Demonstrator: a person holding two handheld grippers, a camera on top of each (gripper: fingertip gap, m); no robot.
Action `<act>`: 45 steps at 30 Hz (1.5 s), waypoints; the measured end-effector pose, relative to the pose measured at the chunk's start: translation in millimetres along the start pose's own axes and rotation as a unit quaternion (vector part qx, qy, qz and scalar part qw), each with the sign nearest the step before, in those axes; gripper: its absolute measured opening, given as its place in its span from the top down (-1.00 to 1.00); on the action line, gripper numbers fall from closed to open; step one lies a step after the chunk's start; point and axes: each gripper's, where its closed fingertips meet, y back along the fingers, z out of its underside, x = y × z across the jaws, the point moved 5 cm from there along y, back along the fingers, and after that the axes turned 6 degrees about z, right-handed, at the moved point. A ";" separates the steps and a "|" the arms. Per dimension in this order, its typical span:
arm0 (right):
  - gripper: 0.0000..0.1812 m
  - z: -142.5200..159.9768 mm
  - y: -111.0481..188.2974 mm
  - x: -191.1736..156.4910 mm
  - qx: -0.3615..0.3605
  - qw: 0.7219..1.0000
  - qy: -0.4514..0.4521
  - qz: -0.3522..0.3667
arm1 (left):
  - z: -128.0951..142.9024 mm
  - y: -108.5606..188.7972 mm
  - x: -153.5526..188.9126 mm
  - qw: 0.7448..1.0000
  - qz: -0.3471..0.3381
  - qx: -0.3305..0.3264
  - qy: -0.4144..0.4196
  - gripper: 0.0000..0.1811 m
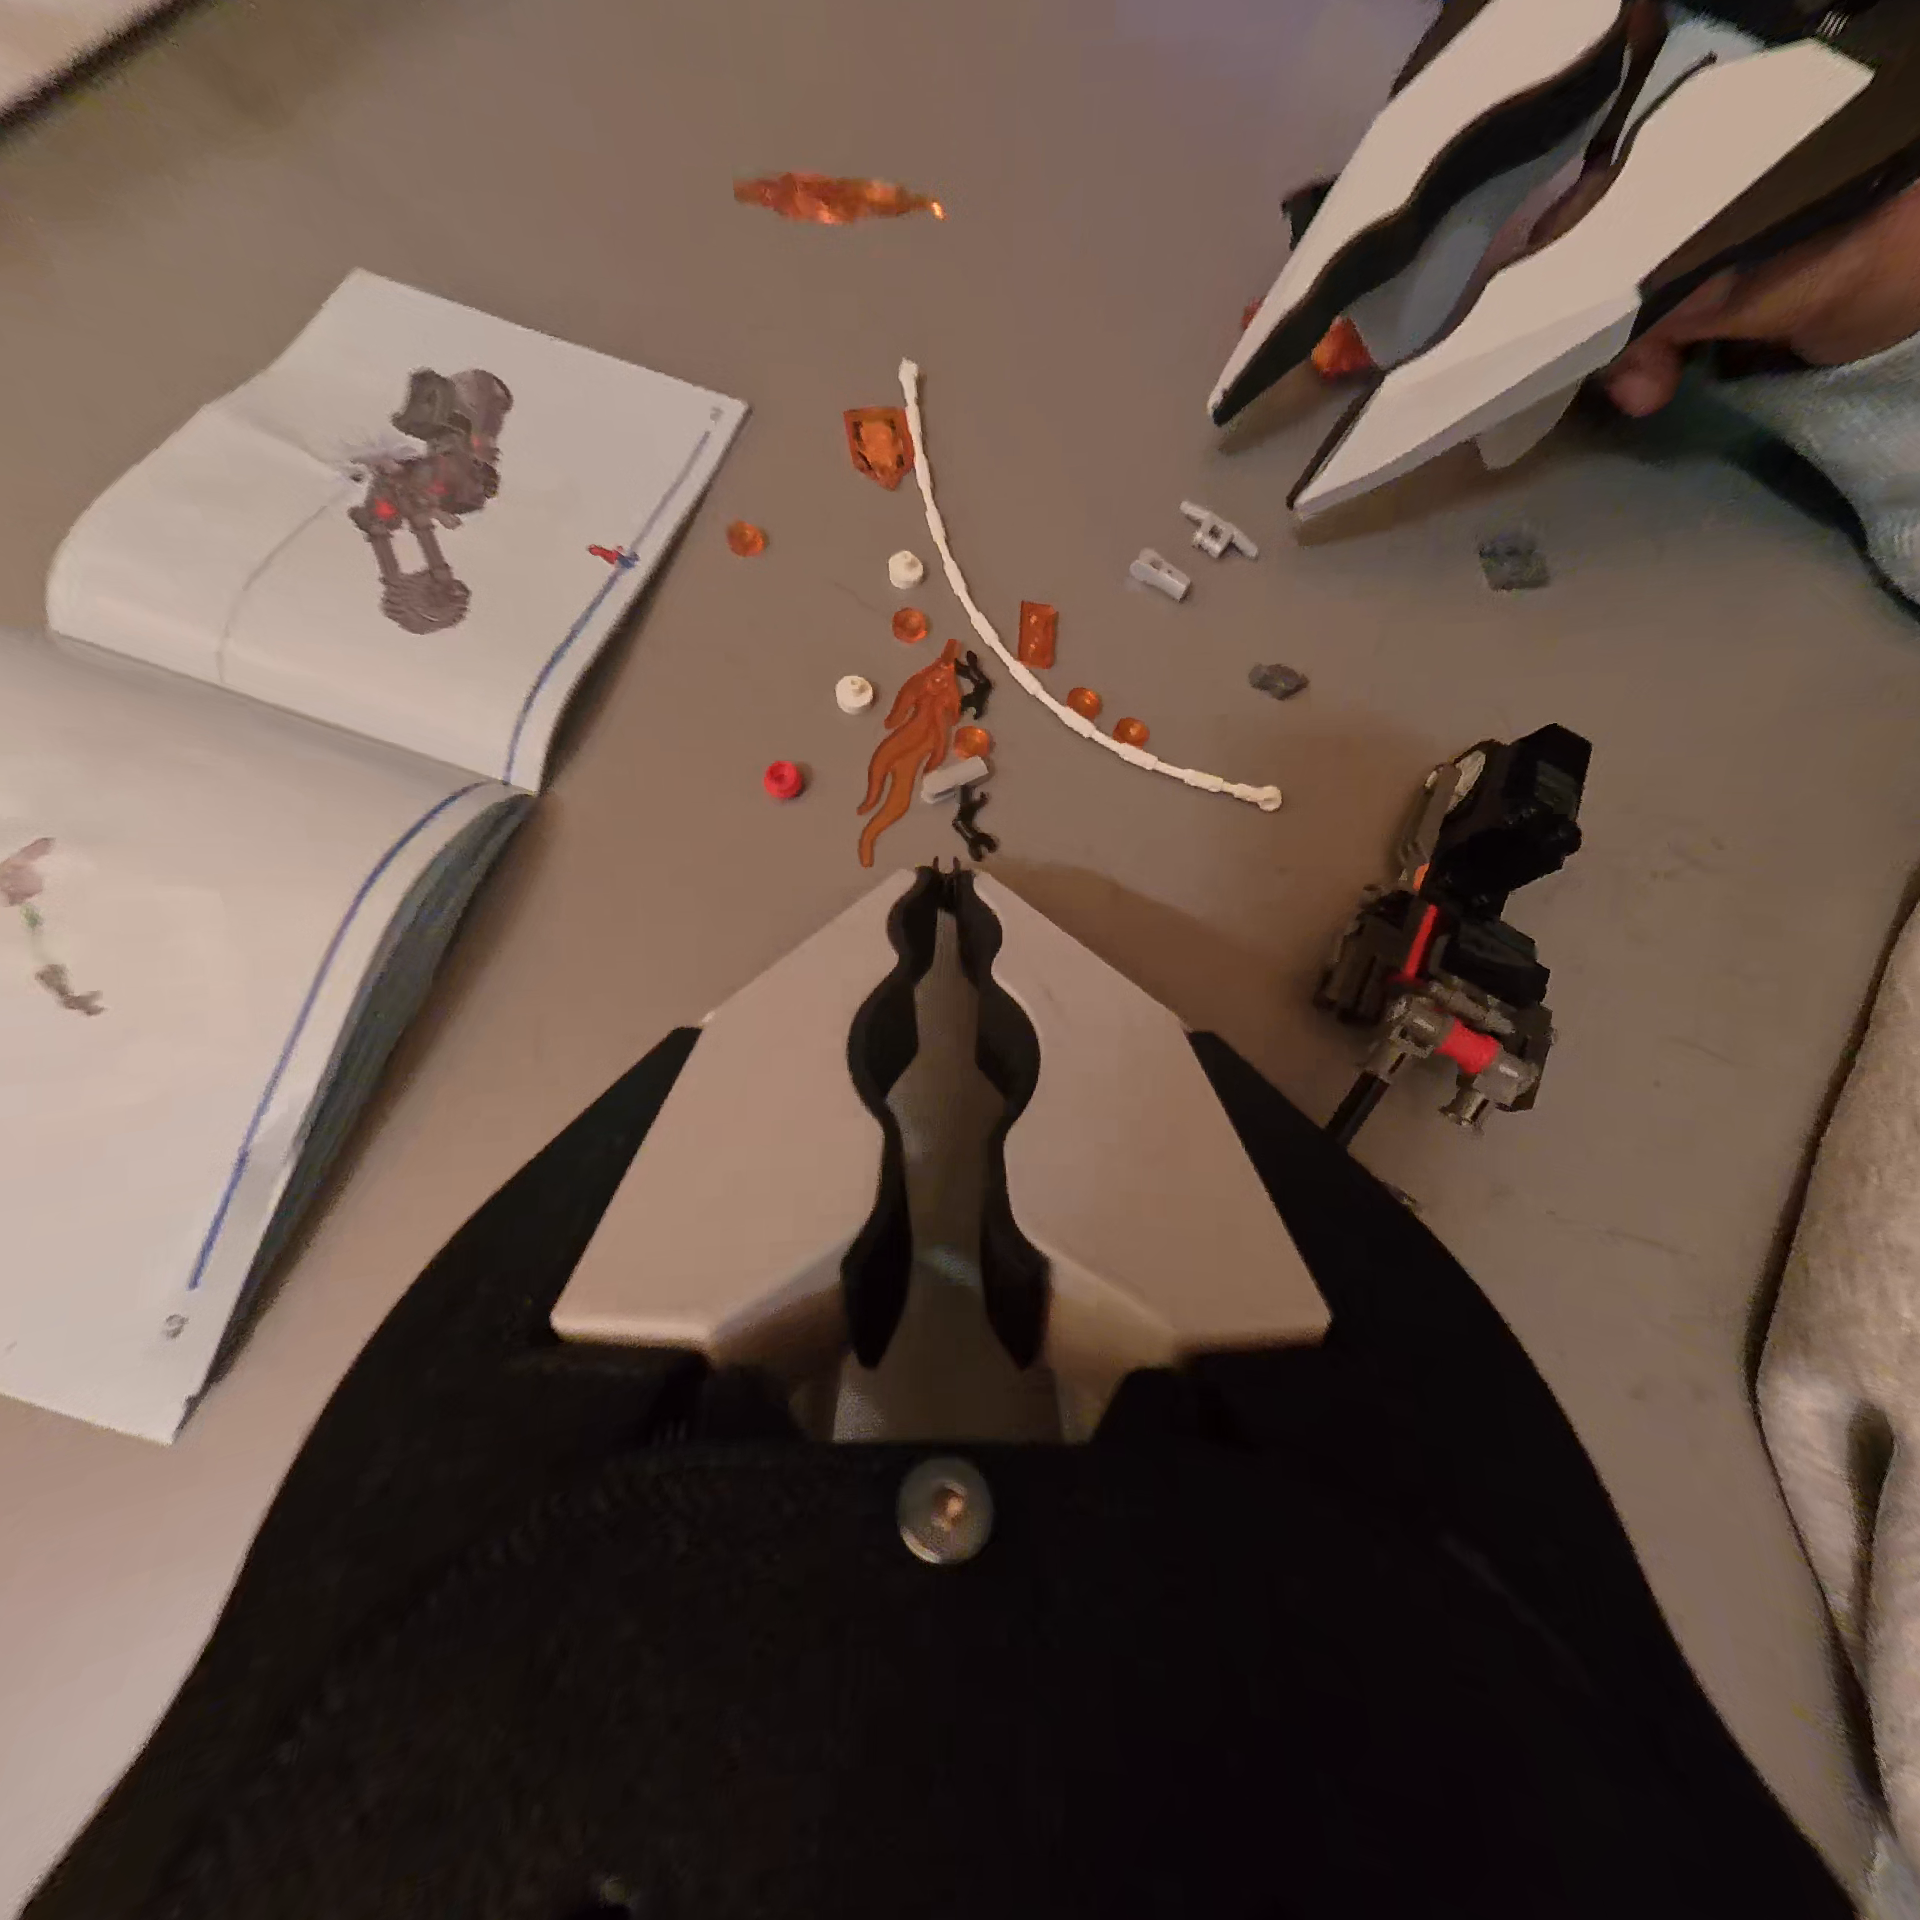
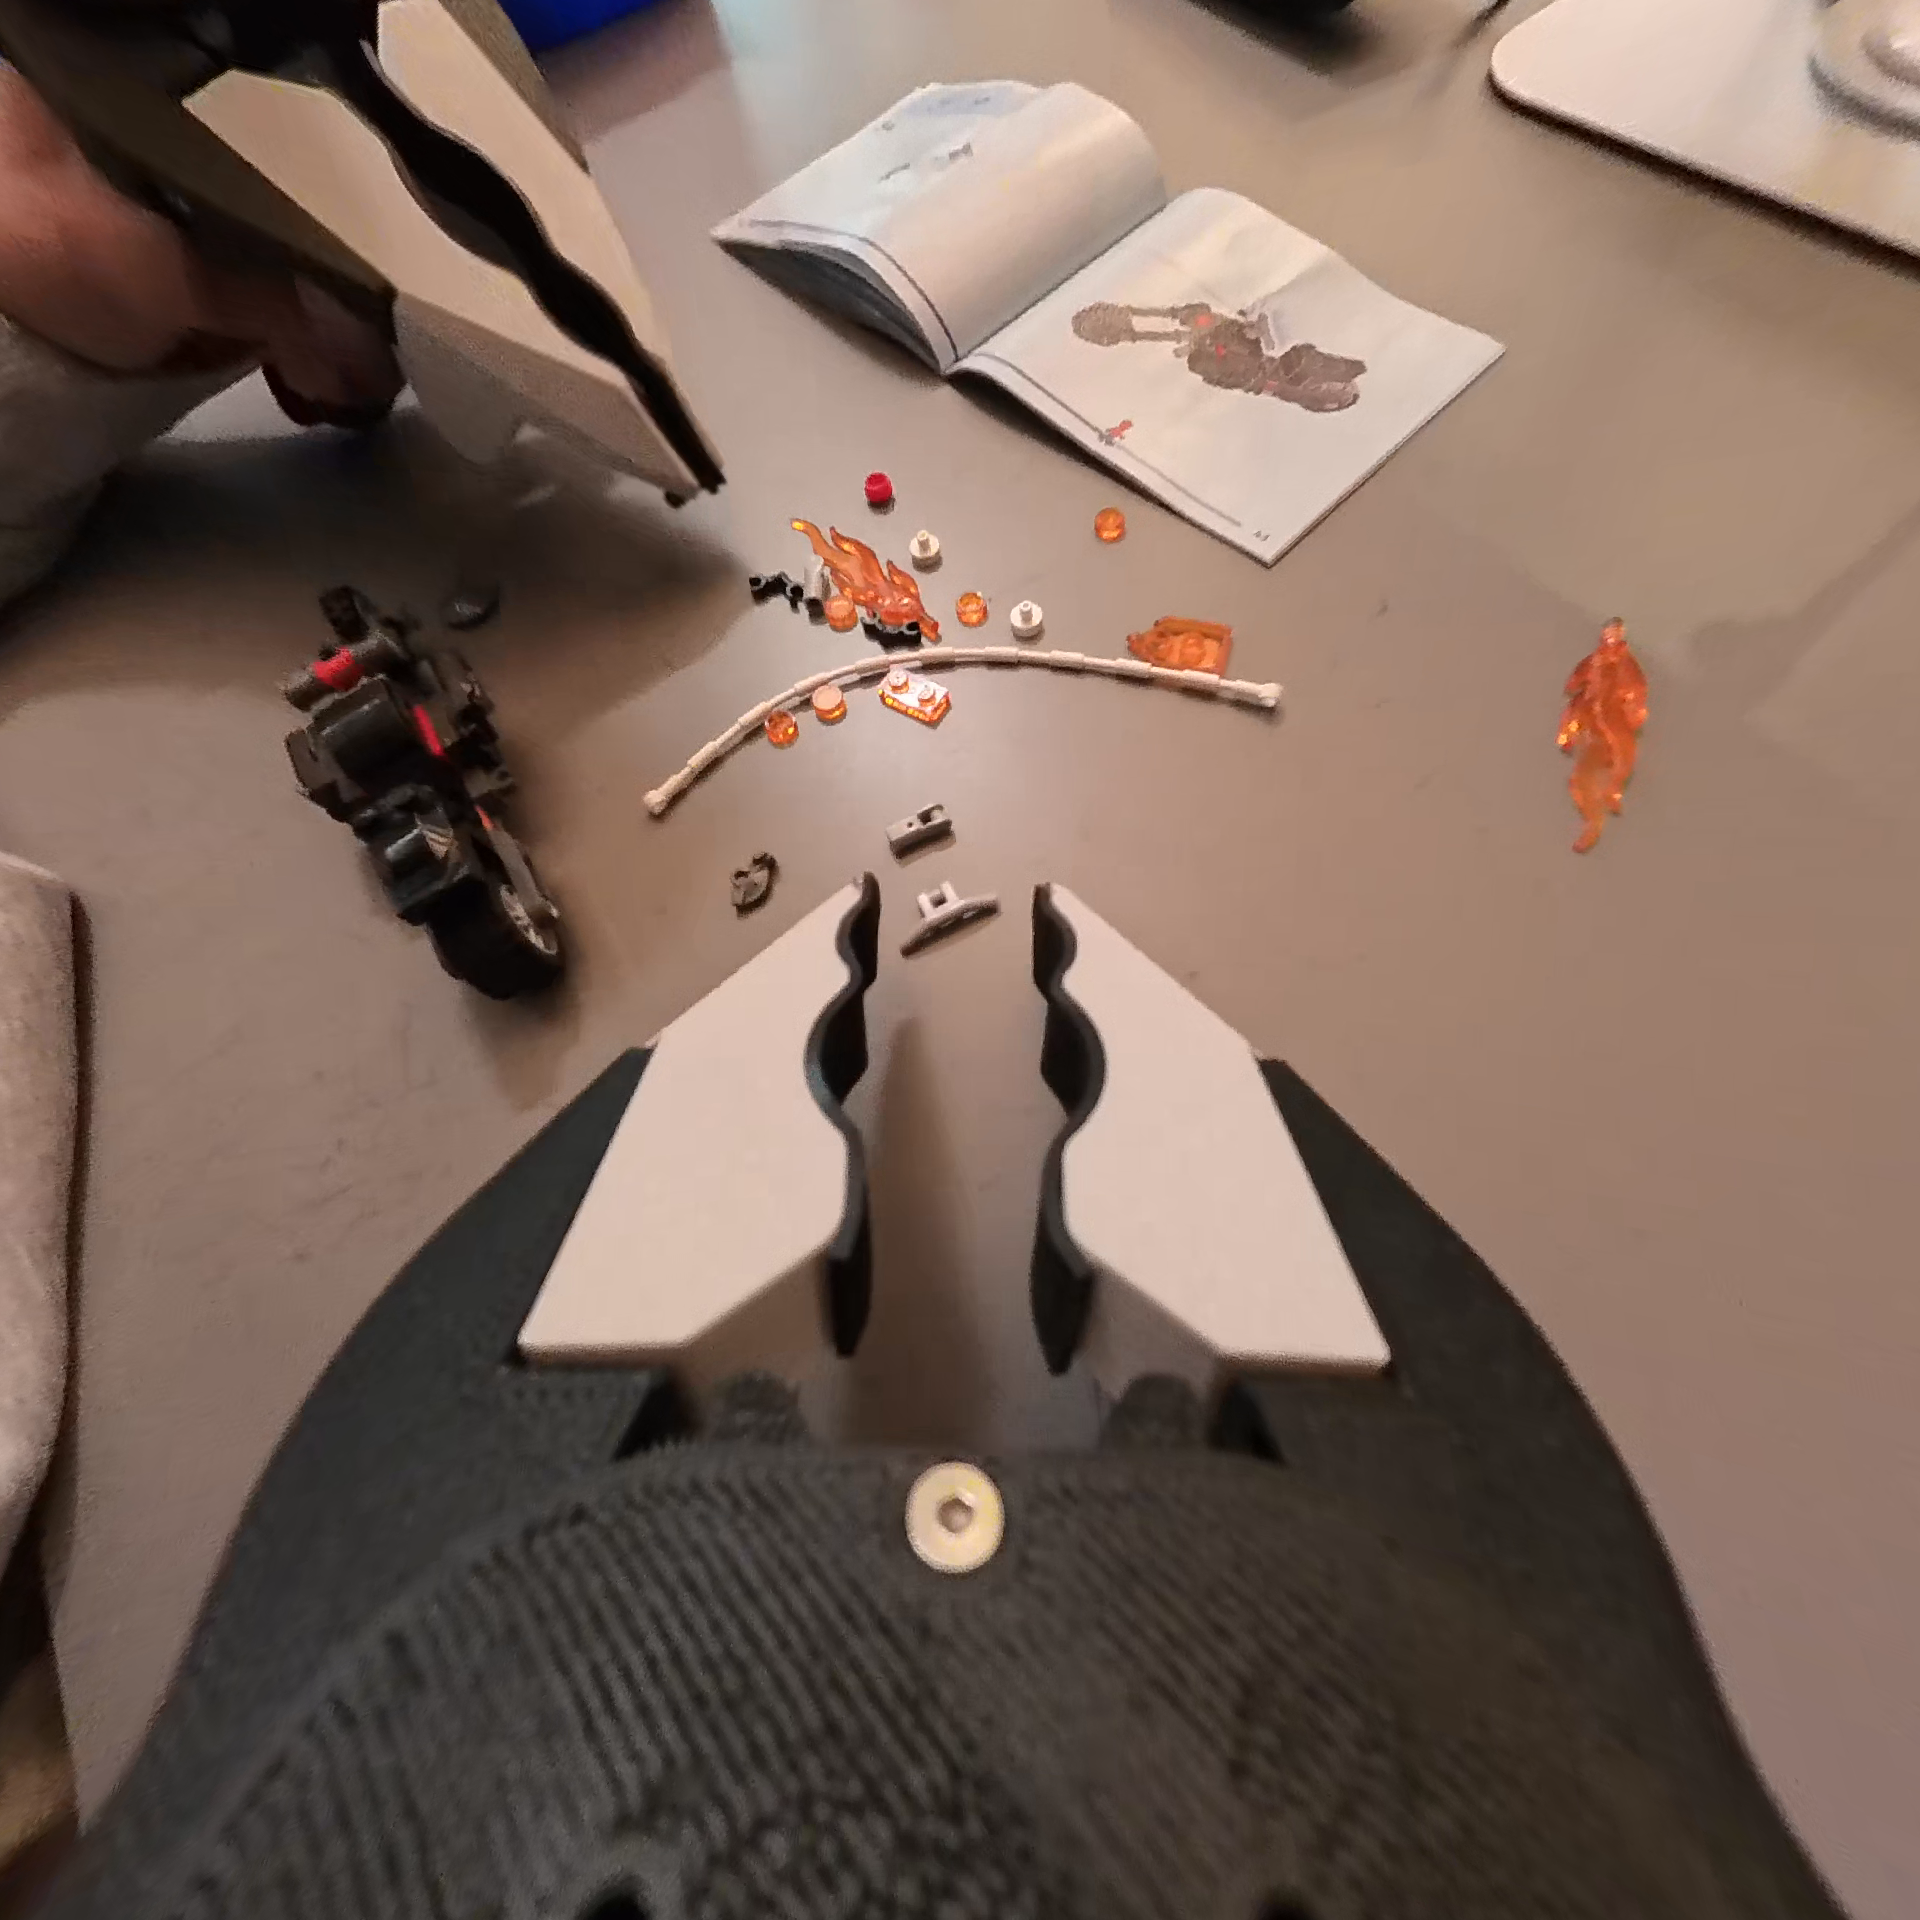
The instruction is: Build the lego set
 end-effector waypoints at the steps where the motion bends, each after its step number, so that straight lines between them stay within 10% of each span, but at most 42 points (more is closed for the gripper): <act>1: 0.70 -1.5 1.4 0.6 0.009 1.000 0.001 0.002 | -2.8 3.5 -0.8 1.000 -0.003 0.014 -0.002 0.98; 12: 0.76 -70.7 12.8 -40.5 0.242 0.964 -0.084 -0.068 | -36.1 21.0 26.3 0.983 -0.022 0.136 -0.118 0.98; 34: 0.98 -73.6 -15.5 -67.6 0.201 0.925 -0.231 -0.225 | -45.3 19.7 66.3 0.944 -0.069 0.168 -0.275 0.99; 45: 1.00 -77.3 -4.2 -67.4 0.230 0.915 -0.223 -0.246 | -50.4 23.1 60.7 0.966 0.059 0.219 -0.128 0.63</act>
